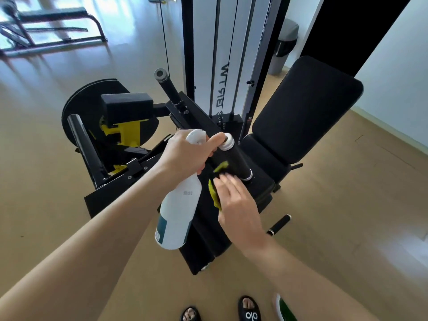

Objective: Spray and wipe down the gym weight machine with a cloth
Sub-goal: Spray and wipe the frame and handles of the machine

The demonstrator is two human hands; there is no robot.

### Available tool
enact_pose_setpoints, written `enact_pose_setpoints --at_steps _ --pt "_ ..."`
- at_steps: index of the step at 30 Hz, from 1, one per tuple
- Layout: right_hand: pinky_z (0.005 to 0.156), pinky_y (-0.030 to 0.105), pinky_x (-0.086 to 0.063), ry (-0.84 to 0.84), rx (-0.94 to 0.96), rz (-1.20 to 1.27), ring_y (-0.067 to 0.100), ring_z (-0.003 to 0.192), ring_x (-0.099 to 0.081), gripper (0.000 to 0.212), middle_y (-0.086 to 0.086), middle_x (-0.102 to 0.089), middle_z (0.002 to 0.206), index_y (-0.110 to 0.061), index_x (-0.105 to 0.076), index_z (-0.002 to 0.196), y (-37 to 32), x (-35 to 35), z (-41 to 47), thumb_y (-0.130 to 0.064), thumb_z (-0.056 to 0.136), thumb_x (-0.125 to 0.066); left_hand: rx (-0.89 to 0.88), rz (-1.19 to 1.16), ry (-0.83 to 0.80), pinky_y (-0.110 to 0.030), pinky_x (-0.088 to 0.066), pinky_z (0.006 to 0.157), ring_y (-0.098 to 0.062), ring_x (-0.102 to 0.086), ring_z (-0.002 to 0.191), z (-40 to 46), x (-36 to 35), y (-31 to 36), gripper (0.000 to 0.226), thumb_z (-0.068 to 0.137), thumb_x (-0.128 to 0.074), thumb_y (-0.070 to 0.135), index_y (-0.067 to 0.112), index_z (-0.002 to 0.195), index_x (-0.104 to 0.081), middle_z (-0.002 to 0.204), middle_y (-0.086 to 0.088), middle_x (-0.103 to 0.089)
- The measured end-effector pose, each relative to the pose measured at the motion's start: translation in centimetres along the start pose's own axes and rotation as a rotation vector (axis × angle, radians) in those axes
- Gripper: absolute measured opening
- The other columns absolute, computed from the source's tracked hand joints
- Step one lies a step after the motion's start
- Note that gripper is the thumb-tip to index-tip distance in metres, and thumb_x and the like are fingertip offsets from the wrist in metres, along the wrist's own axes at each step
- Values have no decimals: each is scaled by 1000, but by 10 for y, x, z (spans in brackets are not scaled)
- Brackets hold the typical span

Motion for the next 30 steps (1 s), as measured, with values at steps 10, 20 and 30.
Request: enact_pose_setpoints --at_steps 10,20,30 --pt "121 52 -20 -528 176 -727 48 143 -29 53 41 -30 149 16 -30 145 -14 9 25 -4 99 -47 47 55 51 -31 -49 56 -16 -50 45 -3 33 -24 45 93 -70 46 1 89 -71 72 -17 -67" --pt "53 20 -51 -552 -623 900 14 72 -65 21 -1 -68 80 -20 -60 87 -31 78 88 -7 86 -44 100 -33 120 -21 -47 41 -10 -50 42 17 52 1 36 95 -76 37 3 105 -72 97 -22 -74" --pt "50 23 -51 -105 -1011 1505 24 64 -56 20 9 -61 72 -7 -56 110 -67 47 125 -2 93 -46 127 -25 115 -31 -54 57 -14 -53 48 52 93 -16 21 91 -79 32 14 94 -69 97 -17 -77"
Point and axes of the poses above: each hand's wrist, its own z-axis towards the middle knuckle, its own x-axis out of the back of the hand, y = z × x, the point moved 1 cm from there along z, towards the middle knuckle
